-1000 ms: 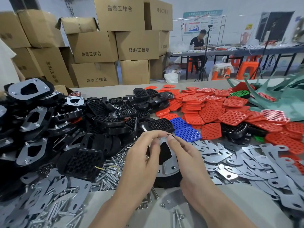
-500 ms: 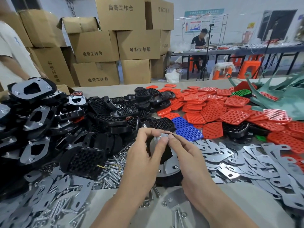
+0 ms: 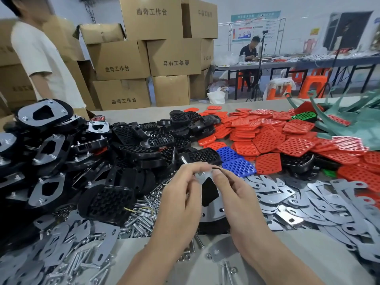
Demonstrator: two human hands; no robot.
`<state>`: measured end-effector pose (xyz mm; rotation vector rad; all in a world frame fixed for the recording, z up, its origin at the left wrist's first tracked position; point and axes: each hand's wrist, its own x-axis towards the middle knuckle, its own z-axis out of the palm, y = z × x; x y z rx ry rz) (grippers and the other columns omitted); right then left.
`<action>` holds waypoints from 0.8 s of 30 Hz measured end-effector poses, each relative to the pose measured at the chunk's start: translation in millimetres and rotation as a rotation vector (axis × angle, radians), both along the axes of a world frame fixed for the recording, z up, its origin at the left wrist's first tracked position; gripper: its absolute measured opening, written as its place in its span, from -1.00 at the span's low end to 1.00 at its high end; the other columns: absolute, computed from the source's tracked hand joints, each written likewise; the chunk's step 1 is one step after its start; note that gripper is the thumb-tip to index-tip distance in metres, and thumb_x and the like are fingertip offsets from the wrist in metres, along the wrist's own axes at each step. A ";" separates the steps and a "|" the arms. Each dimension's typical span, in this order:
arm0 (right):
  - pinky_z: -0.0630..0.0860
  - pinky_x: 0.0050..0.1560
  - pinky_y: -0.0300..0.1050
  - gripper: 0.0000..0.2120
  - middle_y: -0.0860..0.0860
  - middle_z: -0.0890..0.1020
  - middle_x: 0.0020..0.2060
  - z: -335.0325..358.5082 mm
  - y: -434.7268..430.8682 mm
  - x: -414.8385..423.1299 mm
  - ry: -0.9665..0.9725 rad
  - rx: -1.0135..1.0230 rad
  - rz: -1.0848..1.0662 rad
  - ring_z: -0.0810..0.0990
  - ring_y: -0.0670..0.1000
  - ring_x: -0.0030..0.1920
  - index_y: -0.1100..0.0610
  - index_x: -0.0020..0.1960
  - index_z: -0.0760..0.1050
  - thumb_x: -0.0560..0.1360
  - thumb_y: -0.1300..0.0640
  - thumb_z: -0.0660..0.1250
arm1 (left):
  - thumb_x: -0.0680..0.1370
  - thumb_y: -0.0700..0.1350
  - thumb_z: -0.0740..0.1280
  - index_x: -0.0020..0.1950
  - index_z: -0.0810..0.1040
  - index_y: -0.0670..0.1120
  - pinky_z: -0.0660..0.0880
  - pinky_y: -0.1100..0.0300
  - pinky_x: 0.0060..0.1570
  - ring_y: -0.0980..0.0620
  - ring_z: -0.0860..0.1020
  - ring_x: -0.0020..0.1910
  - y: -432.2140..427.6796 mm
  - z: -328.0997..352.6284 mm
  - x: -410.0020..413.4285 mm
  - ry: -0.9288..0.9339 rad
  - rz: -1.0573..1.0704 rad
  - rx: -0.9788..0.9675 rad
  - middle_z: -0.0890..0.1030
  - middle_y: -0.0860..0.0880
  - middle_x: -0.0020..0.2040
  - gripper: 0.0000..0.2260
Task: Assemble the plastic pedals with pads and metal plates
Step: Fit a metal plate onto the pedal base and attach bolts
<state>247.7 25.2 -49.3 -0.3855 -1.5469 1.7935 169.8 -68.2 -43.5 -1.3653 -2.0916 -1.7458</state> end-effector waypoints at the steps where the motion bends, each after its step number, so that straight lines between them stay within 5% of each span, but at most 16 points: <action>1: 0.49 0.03 -0.43 -0.77 -0.15 0.75 0.01 -0.5 0.0 0.1 0.001 0.009 0.000 0.68 -0.21 0.09 -0.01 0.08 0.70 0.68 0.14 0.26 | 0.64 -0.07 0.18 0.18 0.48 0.26 0.48 0.44 -0.10 0.31 0.60 0.00 0.0 0.1 -0.2 -0.039 -0.004 0.028 0.63 0.31 0.03 -0.76; 3: 0.52 0.03 -0.38 -0.77 -0.10 0.76 0.01 -0.6 -0.1 1.0 0.010 0.007 0.006 0.69 -0.15 0.09 0.01 0.09 0.71 0.68 0.13 0.26 | 0.61 0.08 0.26 0.15 0.44 0.28 0.55 0.24 0.05 0.19 0.61 0.13 1.8 -2.0 -1.5 -0.111 -0.001 0.057 0.65 0.22 0.09 -0.86; 7: 0.53 0.08 -0.37 -0.74 -0.11 0.76 0.02 0.1 -0.8 1.4 0.015 0.006 0.009 0.69 -0.15 0.11 -0.08 0.06 0.72 0.67 0.13 0.26 | 0.52 0.23 0.30 0.01 0.48 0.21 0.60 -0.02 0.04 0.12 0.65 0.05 5.0 -5.0 -4.3 -0.116 0.041 0.040 0.66 0.23 0.05 -0.85; 12: 0.52 0.03 -0.40 -0.74 -0.11 0.76 0.01 1.0 -1.4 1.2 0.019 0.000 -0.004 0.70 -0.15 0.09 -0.08 0.04 0.72 0.67 0.14 0.27 | 0.56 0.22 0.26 0.04 0.47 0.22 0.60 -0.01 0.01 0.14 0.64 0.03 4.3 -5.3 -4.1 -0.078 0.055 0.036 0.64 0.24 0.03 -0.86; 19: 0.57 0.07 -0.28 -0.76 -0.10 0.76 0.00 -0.6 0.1 -0.1 0.002 -0.006 -0.013 0.70 -0.12 0.09 -0.04 0.06 0.71 0.68 0.13 0.26 | 0.57 0.20 0.26 0.05 0.45 0.24 0.53 0.26 -0.11 0.23 0.61 0.02 4.6 -5.4 -3.3 -0.044 0.065 0.011 0.62 0.27 0.04 -0.89; 24: 0.54 0.07 -0.35 -0.76 -0.10 0.76 0.00 -1.5 0.5 -1.2 0.005 0.006 -0.027 0.70 -0.14 0.09 -0.03 0.04 0.71 0.68 0.14 0.27 | 0.60 0.14 0.32 0.03 0.47 0.24 0.53 0.23 -0.10 0.22 0.61 -0.02 5.4 -4.3 -2.9 -0.028 0.087 0.004 0.63 0.26 -0.02 -0.94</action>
